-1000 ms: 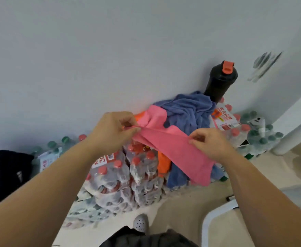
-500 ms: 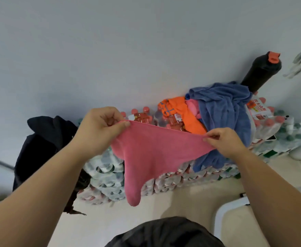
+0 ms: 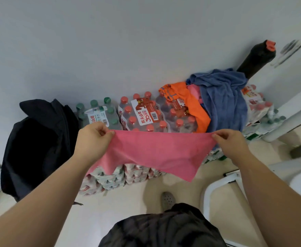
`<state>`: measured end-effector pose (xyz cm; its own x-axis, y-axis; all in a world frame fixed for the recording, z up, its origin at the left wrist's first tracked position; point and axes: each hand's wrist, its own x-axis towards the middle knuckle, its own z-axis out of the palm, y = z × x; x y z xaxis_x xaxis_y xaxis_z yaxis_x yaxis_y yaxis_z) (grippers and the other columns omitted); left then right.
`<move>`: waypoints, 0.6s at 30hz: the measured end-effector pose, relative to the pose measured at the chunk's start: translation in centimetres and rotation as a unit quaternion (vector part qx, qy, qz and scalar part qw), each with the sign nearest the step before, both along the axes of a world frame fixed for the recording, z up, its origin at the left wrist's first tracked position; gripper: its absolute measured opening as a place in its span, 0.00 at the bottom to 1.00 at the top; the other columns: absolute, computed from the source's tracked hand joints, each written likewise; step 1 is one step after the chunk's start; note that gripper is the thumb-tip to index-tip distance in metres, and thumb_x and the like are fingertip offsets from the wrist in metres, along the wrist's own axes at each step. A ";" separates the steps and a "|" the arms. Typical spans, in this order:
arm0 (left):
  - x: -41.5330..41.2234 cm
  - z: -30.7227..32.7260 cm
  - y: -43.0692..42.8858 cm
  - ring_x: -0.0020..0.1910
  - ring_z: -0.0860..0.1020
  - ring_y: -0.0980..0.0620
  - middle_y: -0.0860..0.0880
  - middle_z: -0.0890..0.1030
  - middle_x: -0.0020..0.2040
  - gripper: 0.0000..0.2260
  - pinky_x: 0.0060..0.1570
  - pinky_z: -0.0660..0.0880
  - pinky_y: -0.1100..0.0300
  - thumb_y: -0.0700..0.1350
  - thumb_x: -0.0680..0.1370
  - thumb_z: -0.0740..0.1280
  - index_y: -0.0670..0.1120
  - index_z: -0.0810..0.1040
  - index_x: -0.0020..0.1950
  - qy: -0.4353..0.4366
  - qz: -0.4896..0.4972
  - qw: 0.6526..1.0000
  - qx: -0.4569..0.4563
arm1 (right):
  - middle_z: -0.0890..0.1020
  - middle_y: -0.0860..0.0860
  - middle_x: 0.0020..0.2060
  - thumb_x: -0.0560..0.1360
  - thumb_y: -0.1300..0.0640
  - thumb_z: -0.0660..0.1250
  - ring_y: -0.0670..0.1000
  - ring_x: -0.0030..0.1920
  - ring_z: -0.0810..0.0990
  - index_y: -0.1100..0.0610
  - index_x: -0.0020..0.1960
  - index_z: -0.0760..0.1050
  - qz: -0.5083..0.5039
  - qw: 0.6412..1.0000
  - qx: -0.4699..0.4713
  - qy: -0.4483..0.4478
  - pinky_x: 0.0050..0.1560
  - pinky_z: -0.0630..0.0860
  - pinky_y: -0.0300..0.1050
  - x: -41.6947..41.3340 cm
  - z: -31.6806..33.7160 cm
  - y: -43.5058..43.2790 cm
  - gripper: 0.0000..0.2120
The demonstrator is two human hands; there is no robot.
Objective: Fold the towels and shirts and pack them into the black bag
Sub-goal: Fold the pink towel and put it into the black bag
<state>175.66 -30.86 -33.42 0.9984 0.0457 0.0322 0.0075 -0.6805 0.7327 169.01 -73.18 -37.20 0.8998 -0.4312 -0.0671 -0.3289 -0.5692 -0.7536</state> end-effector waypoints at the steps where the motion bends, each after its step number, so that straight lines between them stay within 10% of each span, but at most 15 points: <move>1: 0.4 0.0 -0.1 0.35 0.78 0.52 0.52 0.80 0.33 0.09 0.35 0.71 0.60 0.44 0.75 0.72 0.47 0.79 0.35 -0.001 0.006 1.000 0.005 | 0.85 0.46 0.41 0.78 0.59 0.70 0.47 0.43 0.82 0.51 0.48 0.84 -0.002 1.000 0.025 -0.008 0.48 0.79 0.46 0.5 0.3 -0.1 0.05; 18: 18.7 -2.3 -7.6 0.40 0.79 0.43 0.49 0.77 0.35 0.05 0.41 0.68 0.57 0.45 0.75 0.72 0.45 0.81 0.41 0.012 0.064 0.990 0.126 | 0.83 0.50 0.41 0.76 0.59 0.70 0.47 0.43 0.80 0.58 0.48 0.84 0.026 0.999 -0.023 -0.025 0.40 0.72 0.34 25.6 1.2 -5.7 0.05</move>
